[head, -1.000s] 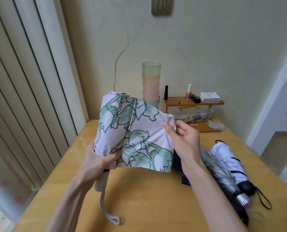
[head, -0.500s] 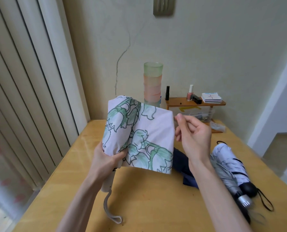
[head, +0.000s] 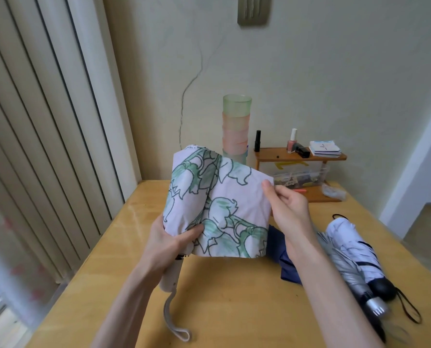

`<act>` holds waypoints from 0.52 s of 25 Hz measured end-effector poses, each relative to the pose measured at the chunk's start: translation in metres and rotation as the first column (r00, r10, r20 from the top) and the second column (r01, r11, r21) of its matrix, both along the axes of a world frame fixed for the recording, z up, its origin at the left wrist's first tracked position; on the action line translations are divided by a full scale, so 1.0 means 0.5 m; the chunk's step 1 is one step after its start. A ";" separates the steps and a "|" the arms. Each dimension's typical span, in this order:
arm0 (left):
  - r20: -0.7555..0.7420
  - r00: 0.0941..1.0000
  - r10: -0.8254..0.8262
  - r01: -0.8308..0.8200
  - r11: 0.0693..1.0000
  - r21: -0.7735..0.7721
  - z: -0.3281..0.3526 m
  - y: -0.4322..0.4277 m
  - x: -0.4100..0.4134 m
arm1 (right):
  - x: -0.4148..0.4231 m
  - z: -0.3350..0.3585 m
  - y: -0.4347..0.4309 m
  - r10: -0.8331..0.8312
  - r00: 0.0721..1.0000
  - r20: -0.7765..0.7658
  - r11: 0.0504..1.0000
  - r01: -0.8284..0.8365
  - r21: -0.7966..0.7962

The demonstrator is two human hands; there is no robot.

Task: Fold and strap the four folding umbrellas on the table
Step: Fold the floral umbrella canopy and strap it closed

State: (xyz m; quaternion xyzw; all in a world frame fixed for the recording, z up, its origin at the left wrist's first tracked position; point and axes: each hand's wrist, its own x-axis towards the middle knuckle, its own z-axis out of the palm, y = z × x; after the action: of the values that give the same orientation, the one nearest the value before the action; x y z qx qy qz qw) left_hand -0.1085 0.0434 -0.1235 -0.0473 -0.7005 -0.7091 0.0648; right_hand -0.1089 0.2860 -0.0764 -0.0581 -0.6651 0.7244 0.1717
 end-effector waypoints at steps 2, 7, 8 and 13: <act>0.001 1.000 0.004 -0.004 1.000 -0.013 0.000 0.006 -0.001 | 0.009 0.006 -0.003 -0.011 0.999 -0.034 1.000 0.010 -0.009; -0.013 0.978 -0.210 0.206 0.971 -0.123 0.001 0.011 0.003 | 0.029 0.102 -0.056 0.014 0.979 -0.202 0.994 0.007 0.107; 0.002 0.953 -0.303 0.301 0.947 -0.112 -0.002 0.011 0.004 | 0.023 0.129 -0.076 0.046 0.978 -0.205 0.984 -0.009 0.178; 0.107 0.914 -0.392 0.384 0.919 0.091 0.027 0.069 0.047 | -0.038 0.208 -0.209 0.274 0.962 -0.005 0.651 -0.182 0.737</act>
State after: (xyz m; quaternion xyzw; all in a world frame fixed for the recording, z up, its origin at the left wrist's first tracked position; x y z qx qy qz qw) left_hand -0.0850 0.0778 -0.1099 -0.1395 -0.6554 -0.7327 -0.1187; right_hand -0.1277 0.1813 0.0278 0.1411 -0.8891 0.4167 0.1263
